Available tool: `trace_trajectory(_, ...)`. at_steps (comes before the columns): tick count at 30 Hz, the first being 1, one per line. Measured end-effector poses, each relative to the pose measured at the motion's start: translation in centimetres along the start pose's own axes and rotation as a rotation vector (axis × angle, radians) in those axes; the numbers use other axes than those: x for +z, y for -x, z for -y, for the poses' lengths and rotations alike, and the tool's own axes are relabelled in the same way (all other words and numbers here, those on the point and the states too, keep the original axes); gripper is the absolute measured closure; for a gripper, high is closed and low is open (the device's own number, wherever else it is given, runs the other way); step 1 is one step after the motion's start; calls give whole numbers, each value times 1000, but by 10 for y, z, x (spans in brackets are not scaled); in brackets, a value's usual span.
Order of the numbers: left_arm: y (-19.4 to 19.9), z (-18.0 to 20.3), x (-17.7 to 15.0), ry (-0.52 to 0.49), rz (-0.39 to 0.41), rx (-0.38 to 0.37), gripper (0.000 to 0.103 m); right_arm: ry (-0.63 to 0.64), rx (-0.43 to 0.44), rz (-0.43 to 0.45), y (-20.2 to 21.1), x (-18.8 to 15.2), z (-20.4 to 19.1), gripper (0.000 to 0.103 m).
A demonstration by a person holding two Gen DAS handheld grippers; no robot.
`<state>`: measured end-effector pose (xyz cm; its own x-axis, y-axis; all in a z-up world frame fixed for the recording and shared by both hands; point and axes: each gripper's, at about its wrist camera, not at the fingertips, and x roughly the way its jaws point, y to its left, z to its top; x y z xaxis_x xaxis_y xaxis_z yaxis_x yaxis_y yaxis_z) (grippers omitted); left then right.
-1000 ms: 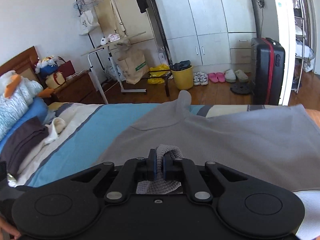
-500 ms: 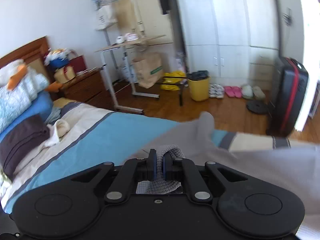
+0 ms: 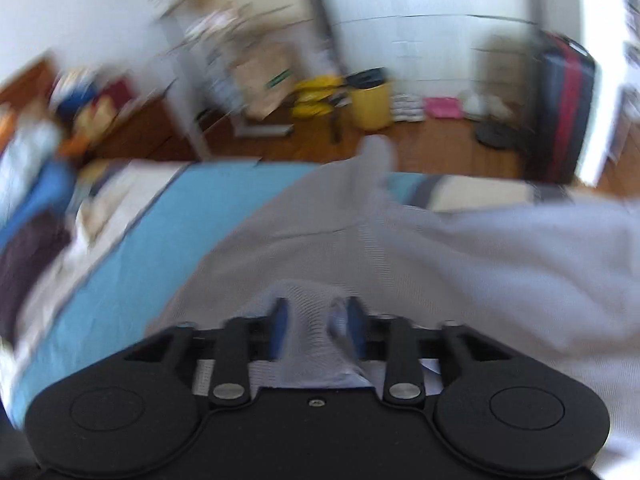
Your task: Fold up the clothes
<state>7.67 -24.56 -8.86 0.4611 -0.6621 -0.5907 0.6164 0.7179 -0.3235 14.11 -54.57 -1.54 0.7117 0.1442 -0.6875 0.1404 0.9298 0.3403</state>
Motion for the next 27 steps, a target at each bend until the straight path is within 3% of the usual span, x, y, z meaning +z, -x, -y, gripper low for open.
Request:
trace_trajectory(3, -1, 12, -3, -69, 20, 69, 93, -216, 49, -10, 23, -35, 46, 59)
trace_trajectory(5, 0, 11, -2, -31, 18, 24, 89, -301, 34, -3, 40, -68, 76, 59)
trace_trajectory(7, -1, 3, 2, 60, 19, -43, 76, -349, -16, 20, 58, -102, 103, 59)
trace_trajectory(8, -2, -1, 3, 103, 29, -81, 56, -380, -36, 30, 66, -116, 118, 59)
trace_trajectory(9, -4, -6, 1, 140, 41, -106, 45, -410, -55, 40, 74, -130, 132, 59)
trace_trajectory(11, -9, -14, -2, 204, 53, -142, 44, -473, -80, 82, 89, -153, 158, 59)
trace_trajectory(15, -30, -18, -5, 217, -34, -79, 44, -620, -101, 221, 117, -182, 200, 57)
trace_trajectory(16, -34, -16, -5, 201, -44, -54, 44, -647, -139, 248, 121, -181, 209, 51)
trace_trajectory(19, -33, -17, -4, 220, -42, -23, 40, -713, -279, 312, 129, -171, 229, 48)
trace_trajectory(20, -33, -17, -3, 226, -41, -12, 43, -724, -303, 337, 129, -166, 235, 42)
trace_trajectory(22, -33, -17, -2, 238, -39, 8, 86, -730, -375, 363, 126, -154, 248, 33)
trace_trajectory(23, -33, -18, -2, 244, -38, 19, 94, -726, -414, 365, 123, -147, 255, 33)
trace_trajectory(25, -33, -18, -1, 257, -36, 39, 98, -704, -462, 348, 115, -135, 266, 33)
trace_trajectory(26, -32, -18, -1, 263, -35, 50, 98, -683, -479, 344, 114, -130, 268, 41)
trace_trajectory(27, -32, -18, 0, 269, -35, 60, 98, -662, -494, 340, 115, -126, 269, 55)
